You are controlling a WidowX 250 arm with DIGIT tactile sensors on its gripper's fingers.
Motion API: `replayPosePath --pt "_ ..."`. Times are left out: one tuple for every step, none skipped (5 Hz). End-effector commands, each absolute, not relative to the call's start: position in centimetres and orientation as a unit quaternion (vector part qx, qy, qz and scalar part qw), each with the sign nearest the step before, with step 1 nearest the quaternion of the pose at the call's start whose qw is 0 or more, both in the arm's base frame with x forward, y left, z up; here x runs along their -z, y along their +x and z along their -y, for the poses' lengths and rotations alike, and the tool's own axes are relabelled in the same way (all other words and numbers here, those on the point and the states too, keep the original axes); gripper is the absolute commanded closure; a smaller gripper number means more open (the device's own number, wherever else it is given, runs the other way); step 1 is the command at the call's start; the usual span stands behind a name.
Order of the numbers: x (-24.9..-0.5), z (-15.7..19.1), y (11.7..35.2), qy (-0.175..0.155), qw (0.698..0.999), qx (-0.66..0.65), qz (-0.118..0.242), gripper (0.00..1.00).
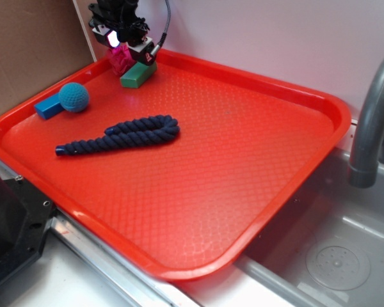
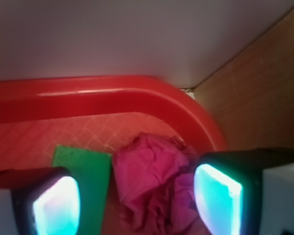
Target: Grab the red paper.
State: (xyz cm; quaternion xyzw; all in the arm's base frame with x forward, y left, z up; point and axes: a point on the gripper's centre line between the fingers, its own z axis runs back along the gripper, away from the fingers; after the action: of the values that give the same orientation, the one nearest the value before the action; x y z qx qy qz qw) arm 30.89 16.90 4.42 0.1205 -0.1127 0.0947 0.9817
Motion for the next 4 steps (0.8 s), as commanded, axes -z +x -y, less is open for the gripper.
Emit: replayPosePath --pt "-4.3 -17.5 31.5 0.122 0.982 -0.084 0.115 0.0" --pt "-3.7 -17.6 31.6 0.125 0.983 -0.084 0.106 0.0" --pt "-3.7 -18.2 31.6 0.124 0.983 -0.091 0.103 0.0" --pt "-3.2 -19.0 31.8 0.124 0.983 -0.096 0.094 0.0"
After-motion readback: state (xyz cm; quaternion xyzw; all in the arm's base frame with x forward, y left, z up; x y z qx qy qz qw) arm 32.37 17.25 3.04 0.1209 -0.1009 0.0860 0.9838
